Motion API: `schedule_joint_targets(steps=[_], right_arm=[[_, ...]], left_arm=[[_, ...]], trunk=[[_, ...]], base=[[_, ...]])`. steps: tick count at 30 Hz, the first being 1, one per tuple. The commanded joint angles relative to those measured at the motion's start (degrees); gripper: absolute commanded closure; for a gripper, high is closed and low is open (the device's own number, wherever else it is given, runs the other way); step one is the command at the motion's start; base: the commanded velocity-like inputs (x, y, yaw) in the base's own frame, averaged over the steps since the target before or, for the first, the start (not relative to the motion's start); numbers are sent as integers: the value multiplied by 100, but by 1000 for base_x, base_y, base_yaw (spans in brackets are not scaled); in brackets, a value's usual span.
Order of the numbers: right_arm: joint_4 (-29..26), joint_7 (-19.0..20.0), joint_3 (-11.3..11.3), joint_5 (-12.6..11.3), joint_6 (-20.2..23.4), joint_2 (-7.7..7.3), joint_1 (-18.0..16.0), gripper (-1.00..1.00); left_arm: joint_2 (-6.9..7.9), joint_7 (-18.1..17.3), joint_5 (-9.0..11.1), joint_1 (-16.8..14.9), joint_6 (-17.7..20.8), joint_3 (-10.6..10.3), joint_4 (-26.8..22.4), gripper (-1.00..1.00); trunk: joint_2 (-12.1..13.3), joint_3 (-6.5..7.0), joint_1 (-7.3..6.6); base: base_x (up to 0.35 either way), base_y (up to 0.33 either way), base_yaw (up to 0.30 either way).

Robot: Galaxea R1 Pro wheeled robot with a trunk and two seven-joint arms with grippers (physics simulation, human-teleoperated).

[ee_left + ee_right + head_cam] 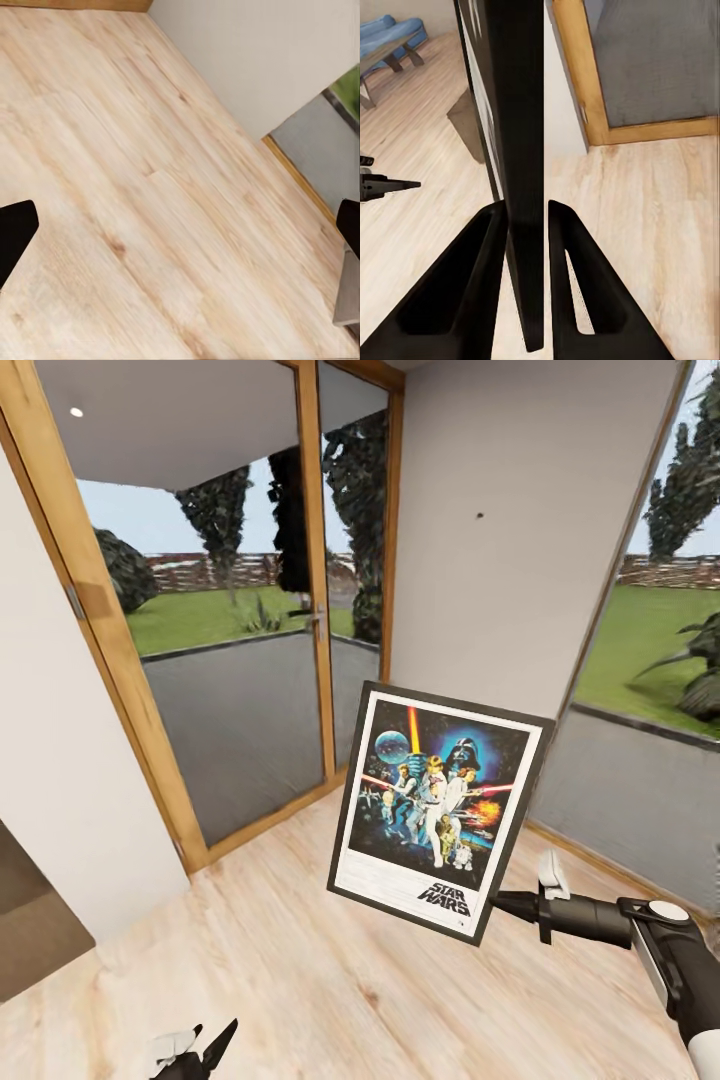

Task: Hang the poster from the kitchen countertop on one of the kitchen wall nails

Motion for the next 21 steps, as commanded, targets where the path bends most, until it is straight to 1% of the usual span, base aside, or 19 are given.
schedule_joint_targets(steps=[1, 21], right_arm=[[-7, 47, -14, 32, 77, 5, -8, 100], [-7, 47, -9, 32, 77, 5, -8, 100]], left_arm=[[3, -12, 47, -3, -22, -48, 1, -100], [2, -12, 47, -3, -22, -48, 1, -100]], trunk=[[-12, -12, 6], [-12, -12, 6]], base=[[235, 283, -272], [236, 282, -297]])
